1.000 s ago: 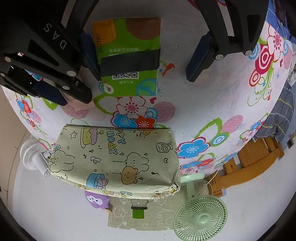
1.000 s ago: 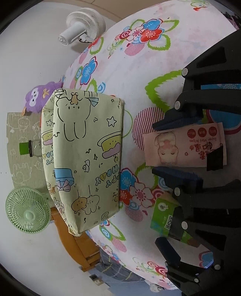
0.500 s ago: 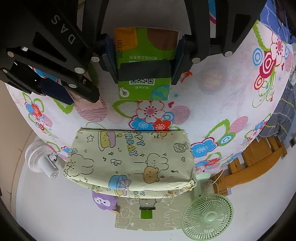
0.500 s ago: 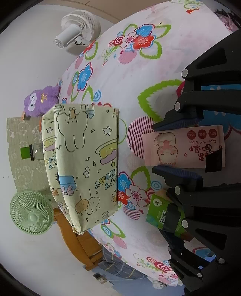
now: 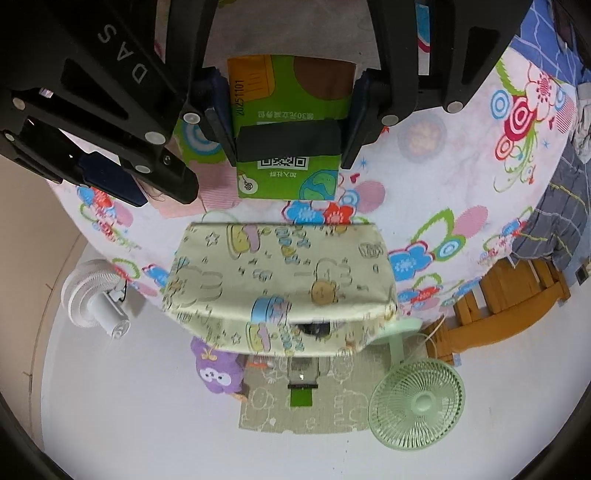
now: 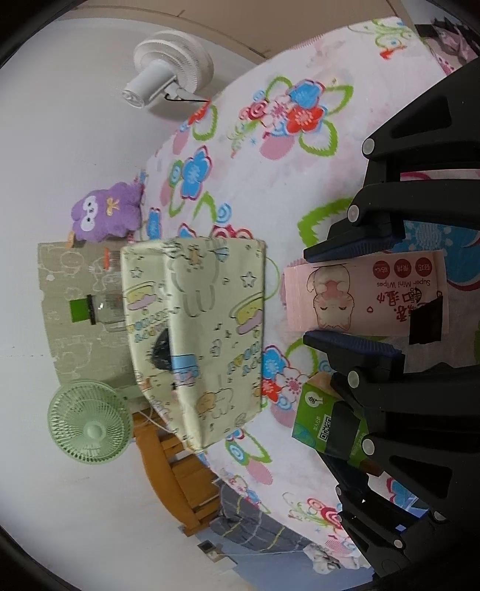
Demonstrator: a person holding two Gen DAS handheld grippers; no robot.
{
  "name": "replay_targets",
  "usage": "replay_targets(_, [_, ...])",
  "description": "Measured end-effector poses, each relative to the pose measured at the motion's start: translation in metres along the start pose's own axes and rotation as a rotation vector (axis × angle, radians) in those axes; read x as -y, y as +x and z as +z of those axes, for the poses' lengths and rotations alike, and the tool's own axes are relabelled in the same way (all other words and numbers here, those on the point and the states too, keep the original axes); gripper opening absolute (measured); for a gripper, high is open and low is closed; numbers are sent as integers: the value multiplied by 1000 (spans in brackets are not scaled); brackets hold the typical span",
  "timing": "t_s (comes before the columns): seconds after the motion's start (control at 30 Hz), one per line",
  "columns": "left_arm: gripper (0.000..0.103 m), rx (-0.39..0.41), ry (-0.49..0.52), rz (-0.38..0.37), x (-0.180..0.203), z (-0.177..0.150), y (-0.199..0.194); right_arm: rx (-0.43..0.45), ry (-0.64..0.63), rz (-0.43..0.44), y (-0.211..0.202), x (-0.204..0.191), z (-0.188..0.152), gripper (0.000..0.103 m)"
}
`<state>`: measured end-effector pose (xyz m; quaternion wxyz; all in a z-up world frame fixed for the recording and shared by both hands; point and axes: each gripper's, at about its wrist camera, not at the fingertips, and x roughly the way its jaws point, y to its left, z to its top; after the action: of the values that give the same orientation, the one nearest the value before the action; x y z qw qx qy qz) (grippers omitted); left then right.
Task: Organize soft objects
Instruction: 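Lift and carry the green box and pink pack over the basket with both tools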
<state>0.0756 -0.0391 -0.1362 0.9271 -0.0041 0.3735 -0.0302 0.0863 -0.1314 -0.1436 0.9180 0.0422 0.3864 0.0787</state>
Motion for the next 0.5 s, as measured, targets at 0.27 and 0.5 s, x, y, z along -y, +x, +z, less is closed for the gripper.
replay_targets(0.27, [53,62,11,2,6,19,-28,65,8,5,-31,2,17,41])
replay_targets(0.5, [53,104,17,8,7,33,-49,110,7,9,-54,-1,31,41])
